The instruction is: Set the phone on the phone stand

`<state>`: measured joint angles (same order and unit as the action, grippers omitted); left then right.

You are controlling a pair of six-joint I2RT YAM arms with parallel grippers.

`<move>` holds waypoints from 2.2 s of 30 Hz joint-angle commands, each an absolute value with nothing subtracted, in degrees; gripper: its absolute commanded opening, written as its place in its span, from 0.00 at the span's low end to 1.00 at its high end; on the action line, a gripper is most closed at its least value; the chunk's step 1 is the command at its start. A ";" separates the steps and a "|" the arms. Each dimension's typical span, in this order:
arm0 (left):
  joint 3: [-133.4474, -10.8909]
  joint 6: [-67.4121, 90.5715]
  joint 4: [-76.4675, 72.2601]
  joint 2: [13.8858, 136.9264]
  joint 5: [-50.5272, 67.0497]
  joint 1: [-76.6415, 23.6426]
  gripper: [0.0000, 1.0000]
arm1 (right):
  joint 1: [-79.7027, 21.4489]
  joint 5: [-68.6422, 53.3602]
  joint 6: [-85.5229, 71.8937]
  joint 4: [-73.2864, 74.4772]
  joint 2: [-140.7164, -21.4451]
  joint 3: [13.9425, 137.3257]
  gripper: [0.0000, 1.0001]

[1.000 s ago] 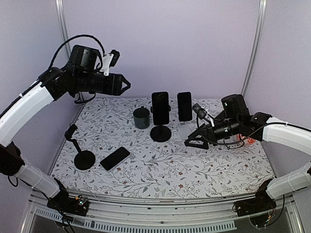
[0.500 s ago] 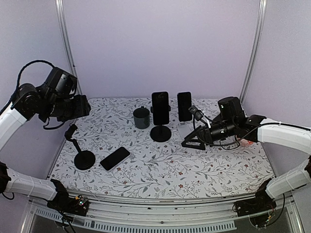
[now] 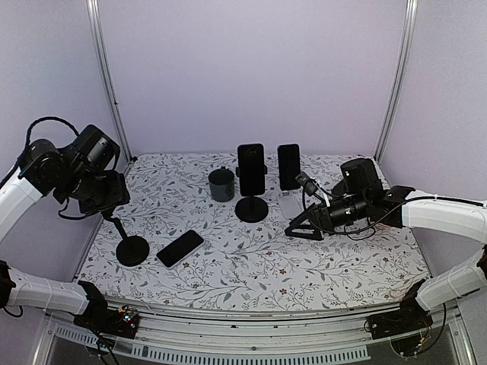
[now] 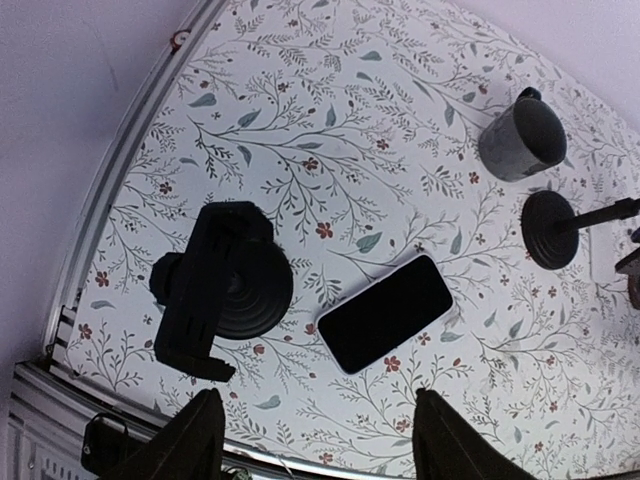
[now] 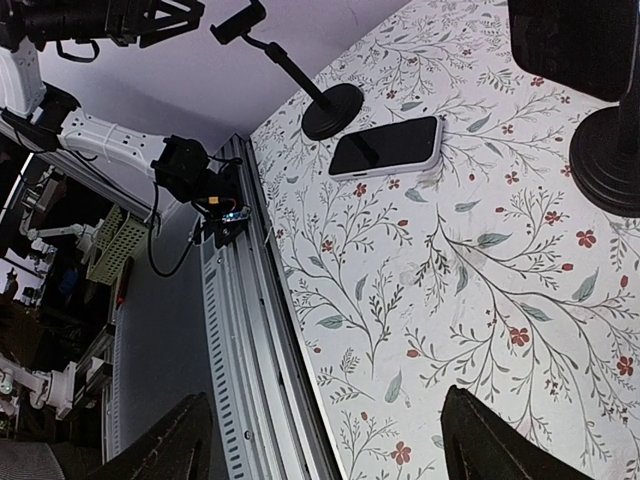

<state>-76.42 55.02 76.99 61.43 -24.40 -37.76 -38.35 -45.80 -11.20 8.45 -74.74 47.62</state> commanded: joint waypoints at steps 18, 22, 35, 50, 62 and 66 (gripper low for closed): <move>-69.65 56.23 78.26 59.78 -24.21 -29.61 0.59 | -38.46 -47.71 -11.84 5.59 -74.66 45.73 0.81; -67.83 53.96 74.98 59.47 -23.72 -27.61 0.58 | -38.37 -47.77 -12.20 4.94 -74.87 45.42 0.81; -64.76 50.67 68.49 59.44 -20.05 -24.22 0.35 | -38.36 -47.81 -12.11 5.15 -75.71 45.92 0.81; -72.27 42.89 64.71 61.86 -22.24 -24.00 0.00 | -38.44 -48.20 -11.56 6.05 -76.29 47.10 0.81; -79.19 28.90 53.98 66.37 -4.72 -25.21 0.00 | -38.32 -46.67 -9.59 11.70 -74.68 50.72 0.81; -78.67 24.91 49.85 66.52 2.13 -28.37 0.00 | -38.24 -45.59 -8.26 14.77 -73.39 51.78 0.81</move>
